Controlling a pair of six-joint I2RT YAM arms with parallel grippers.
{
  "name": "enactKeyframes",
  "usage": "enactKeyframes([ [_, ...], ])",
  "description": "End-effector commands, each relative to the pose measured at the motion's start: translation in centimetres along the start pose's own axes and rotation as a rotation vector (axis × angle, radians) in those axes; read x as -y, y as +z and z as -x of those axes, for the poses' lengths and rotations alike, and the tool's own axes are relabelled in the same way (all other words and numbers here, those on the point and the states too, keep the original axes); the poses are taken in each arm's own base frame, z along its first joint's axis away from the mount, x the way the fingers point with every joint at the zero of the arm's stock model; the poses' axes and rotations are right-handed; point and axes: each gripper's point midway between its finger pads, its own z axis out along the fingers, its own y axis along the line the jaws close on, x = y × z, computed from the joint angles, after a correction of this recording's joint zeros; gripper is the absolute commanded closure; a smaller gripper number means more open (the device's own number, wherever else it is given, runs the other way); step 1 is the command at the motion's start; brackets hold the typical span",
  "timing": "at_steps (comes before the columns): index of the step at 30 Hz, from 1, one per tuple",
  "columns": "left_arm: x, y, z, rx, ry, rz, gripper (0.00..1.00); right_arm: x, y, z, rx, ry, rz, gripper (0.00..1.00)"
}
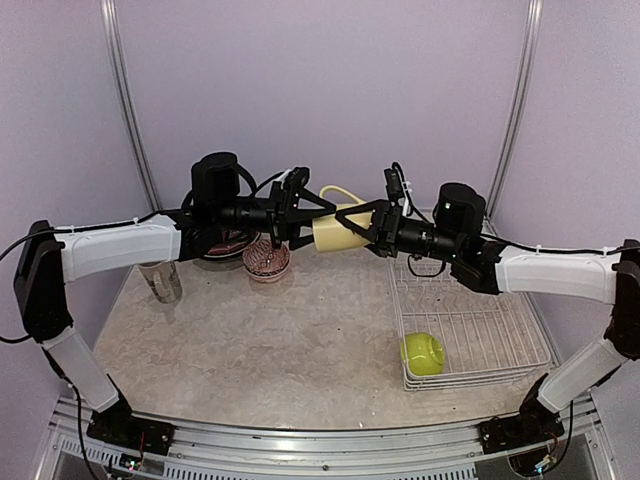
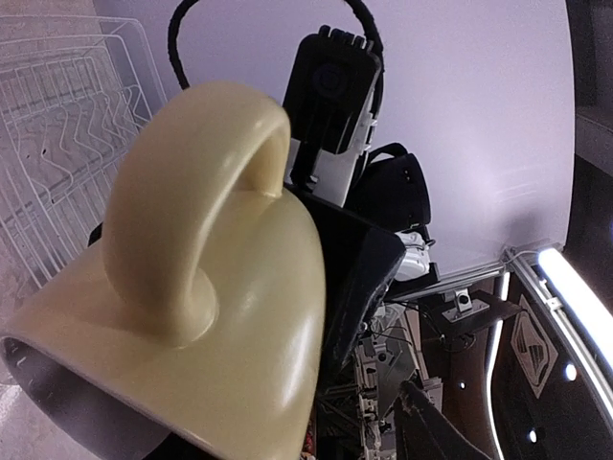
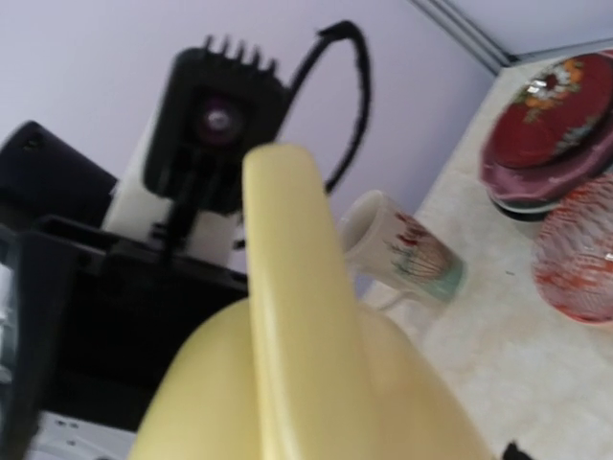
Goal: Unload the mixed dishes from the dish rack
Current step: Pass from the right arm to the left
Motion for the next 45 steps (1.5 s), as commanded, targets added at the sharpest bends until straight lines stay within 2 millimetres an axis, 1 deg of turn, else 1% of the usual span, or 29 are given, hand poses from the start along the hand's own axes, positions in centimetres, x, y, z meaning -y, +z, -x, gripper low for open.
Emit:
enactKeyframes([
  [1, 0.8, 0.3, -0.6, -0.037, 0.05, -0.058, 0.49, -4.0, 0.2, 2.2, 0.092, -0.031, 0.179, 1.0],
  [3, 1.0, 0.3, -0.5, -0.037, 0.054, -0.062, 0.54, -4.2, 0.3, 2.2, 0.104, -0.018, 0.206, 1.0],
  [6, 1.0, 0.1, -0.3, -0.029, 0.057, -0.067, 0.66, -4.4, 0.4, 2.2, 0.125, -0.005, 0.23, 1.0],
  [12, 1.1, -1.1, 0.4, 0.005, 0.077, -0.057, 0.87, -4.3, 0.0, 2.2, 0.14, -0.01, 0.209, 1.0],
  [15, 0.9, -1.7, 0.7, 0.022, 0.075, -0.024, 1.0, -4.0, 0.0, 2.2, 0.139, -0.009, 0.196, 1.0],
  [16, 0.5, -1.9, 0.7, 0.028, 0.067, -0.004, 1.0, -4.0, 0.1, 2.2, 0.137, -0.012, 0.194, 0.97],
  [17, 0.1, -2.1, 0.7, 0.034, 0.062, 0.011, 1.0, -3.9, 0.1, 2.1, 0.135, -0.015, 0.187, 0.92],
  [19, -0.3, -2.7, 0.9, 0.055, 0.058, 0.041, 1.0, -3.5, 0.2, 2.1, 0.136, -0.021, 0.163, 0.75],
  [20, -0.6, -3.1, 0.9, 0.062, 0.054, 0.057, 1.0, -3.1, 0.3, 2.1, 0.135, -0.023, 0.146, 0.64],
  [22, -0.9, -4.0, 0.9, 0.075, 0.054, 0.086, 1.0, -2.7, 0.3, 2.0, 0.132, -0.036, 0.12, 0.35],
  [23, -1.1, -4.6, 0.8, 0.079, 0.05, 0.106, 1.0, -2.2, 0.4, 2.0, 0.128, -0.04, 0.095, 0.22],
  [24, -1.5, -5.1, 0.7, 0.073, 0.04, 0.13, 1.0, -1.8, 0.5, 2.0, 0.121, -0.046, 0.066, 0.15],
  [25, -1.9, -5.7, 0.6, 0.066, 0.025, 0.156, 1.0, -1.3, 0.6, 1.9, 0.112, -0.053, 0.031, 0.11],
  [27, -3.9, -7.1, -0.1, 0.05, -0.056, 0.229, 1.0, -0.5, 0.7, 1.5, 0.085, -0.074, -0.02, 0.05],
  [29, -5.2, -8.9, -0.7, 0.064, -0.089, 0.286, 1.0, 0.2, 0.6, 1.2, 0.069, -0.089, -0.06, 0.01],
  [31, -6.6, -10.8, -1.3, 0.093, -0.115, 0.355, 1.0, 0.9, 0.3, 0.9, 0.056, -0.108, -0.102, 0.0],
  [32, -6.9, -11.9, -1.8, 0.11, -0.114, 0.396, 1.0, 1.4, 0.1, 0.7, 0.045, -0.114, -0.128, 0.0],
  [33, -7.5, -13.0, -2.2, 0.126, -0.118, 0.458, 1.0, 1.8, -0.1, 0.4, 0.032, -0.126, -0.157, 0.0],
  [34, -8.5, -14.1, -2.7, 0.138, -0.123, 0.551, 1.0, 2.3, -0.3, 0.3, 0.021, -0.135, -0.191, 0.0],
  [35, -9.3, -15.3, -3.1, 0.146, -0.11, 0.65, 1.0, 3.0, -0.8, 0.0, 0.01, -0.142, -0.234, 0.0],
  [36, -10.4, -16.7, -3.6, 0.152, -0.111, 0.773, 1.0, 3.6, -1.3, -0.2, 0.003, -0.149, -0.274, 0.0],
  [37, -11.6, -18.5, -3.7, 0.169, -0.103, 0.911, 1.0, 4.1, -2.0, -0.1, 0.007, -0.156, -0.317, 0.0],
  [39, -13.0, -20.7, -4.4, 0.151, -0.128, 1.068, 1.0, 4.9, -3.2, -0.6, -0.008, -0.167, -0.378, 0.0],
  [40, -13.8, -22.2, -4.3, 0.16, -0.131, 1.16, 1.0, 5.3, -4.0, -0.8, -0.008, -0.173, -0.408, 0.0],
  [42, -14.9, -24.3, -4.4, 0.146, -0.15, 1.28, 1.0, 5.5, -5.7, -0.6, 0.01, -0.189, -0.463, 0.0],
  [45, -15.9, -26.2, -3.7, 0.14, -0.163, 1.358, 1.0, 6.5, -8.3, -1.1, 0.013, -0.193, -0.564, 0.0],
])
